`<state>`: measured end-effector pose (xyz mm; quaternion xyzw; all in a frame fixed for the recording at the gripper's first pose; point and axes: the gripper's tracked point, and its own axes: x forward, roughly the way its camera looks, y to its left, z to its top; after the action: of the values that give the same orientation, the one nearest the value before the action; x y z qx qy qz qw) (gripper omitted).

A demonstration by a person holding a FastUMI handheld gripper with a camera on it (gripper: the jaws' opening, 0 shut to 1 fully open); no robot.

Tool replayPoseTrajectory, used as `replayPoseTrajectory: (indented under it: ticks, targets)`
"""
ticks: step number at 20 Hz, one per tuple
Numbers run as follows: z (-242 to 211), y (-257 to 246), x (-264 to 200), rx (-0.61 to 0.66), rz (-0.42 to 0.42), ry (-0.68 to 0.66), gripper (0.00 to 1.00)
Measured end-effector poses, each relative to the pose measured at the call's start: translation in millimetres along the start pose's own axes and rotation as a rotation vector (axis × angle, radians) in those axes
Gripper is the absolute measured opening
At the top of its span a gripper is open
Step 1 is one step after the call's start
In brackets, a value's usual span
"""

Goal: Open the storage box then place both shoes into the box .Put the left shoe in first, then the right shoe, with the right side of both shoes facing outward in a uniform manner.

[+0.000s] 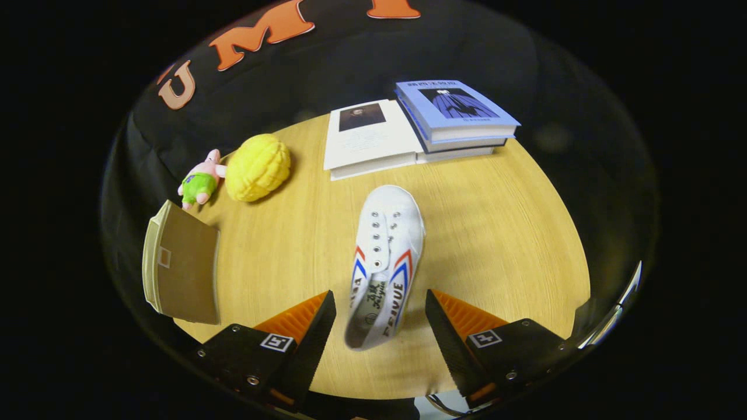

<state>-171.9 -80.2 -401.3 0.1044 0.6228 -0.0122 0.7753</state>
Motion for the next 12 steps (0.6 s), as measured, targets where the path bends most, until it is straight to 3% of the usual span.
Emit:
replayPoseTrajectory:
  ticks: [7, 11, 12]
  targets:
    - [-11, -23, 50, 0.068, 0.001, 0.034, 0.82]
    - [-4, -19, 70, 0.106, 0.021, 0.038, 0.71]
    - [-5, -13, 73, 0.116, 0.036, 0.045, 0.64]
